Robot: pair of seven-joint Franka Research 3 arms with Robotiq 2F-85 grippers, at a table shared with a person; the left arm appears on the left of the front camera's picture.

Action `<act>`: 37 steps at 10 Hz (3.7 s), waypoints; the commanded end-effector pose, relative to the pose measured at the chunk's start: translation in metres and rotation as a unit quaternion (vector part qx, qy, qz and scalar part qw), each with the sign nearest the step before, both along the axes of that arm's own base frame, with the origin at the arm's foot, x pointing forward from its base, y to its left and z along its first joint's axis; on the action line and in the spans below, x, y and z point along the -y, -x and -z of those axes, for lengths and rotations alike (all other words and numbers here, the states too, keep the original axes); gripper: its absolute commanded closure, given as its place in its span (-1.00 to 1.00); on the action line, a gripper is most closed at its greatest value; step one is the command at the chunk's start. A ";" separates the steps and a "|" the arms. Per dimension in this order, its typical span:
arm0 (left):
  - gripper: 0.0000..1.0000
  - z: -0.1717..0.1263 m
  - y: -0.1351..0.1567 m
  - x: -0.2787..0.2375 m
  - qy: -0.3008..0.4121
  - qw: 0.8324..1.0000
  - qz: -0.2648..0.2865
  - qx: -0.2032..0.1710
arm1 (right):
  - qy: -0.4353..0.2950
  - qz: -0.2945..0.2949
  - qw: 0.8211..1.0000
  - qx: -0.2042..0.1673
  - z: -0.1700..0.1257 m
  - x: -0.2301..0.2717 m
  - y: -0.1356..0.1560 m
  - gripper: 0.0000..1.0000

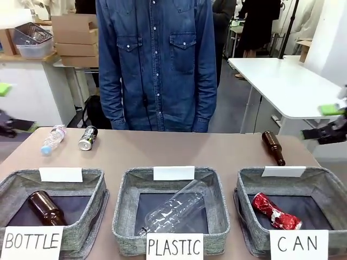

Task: Sort the can waste into the basket.
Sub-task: Pick up the can waste from the table and place it in the right Fabric basket.

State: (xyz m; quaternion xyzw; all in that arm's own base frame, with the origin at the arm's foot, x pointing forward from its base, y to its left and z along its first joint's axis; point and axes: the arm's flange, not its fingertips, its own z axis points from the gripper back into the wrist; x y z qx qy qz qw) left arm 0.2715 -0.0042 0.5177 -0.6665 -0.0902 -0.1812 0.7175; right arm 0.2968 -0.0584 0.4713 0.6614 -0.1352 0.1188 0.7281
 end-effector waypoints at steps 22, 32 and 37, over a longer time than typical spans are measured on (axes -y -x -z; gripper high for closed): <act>-1.00 0.054 -0.212 0.001 -0.566 0.799 -0.203 -0.026 | 0.000 0.000 1.000 0.000 0.000 0.000 0.000 -1.00; -1.00 0.079 -0.314 0.001 -0.490 0.840 -0.235 0.000 | 0.000 0.000 1.000 0.000 0.000 0.000 0.000 -1.00; -1.00 0.041 -0.269 -0.045 -0.415 0.890 -0.182 -0.050 | 0.000 0.000 1.000 0.000 0.000 0.000 0.000 -1.00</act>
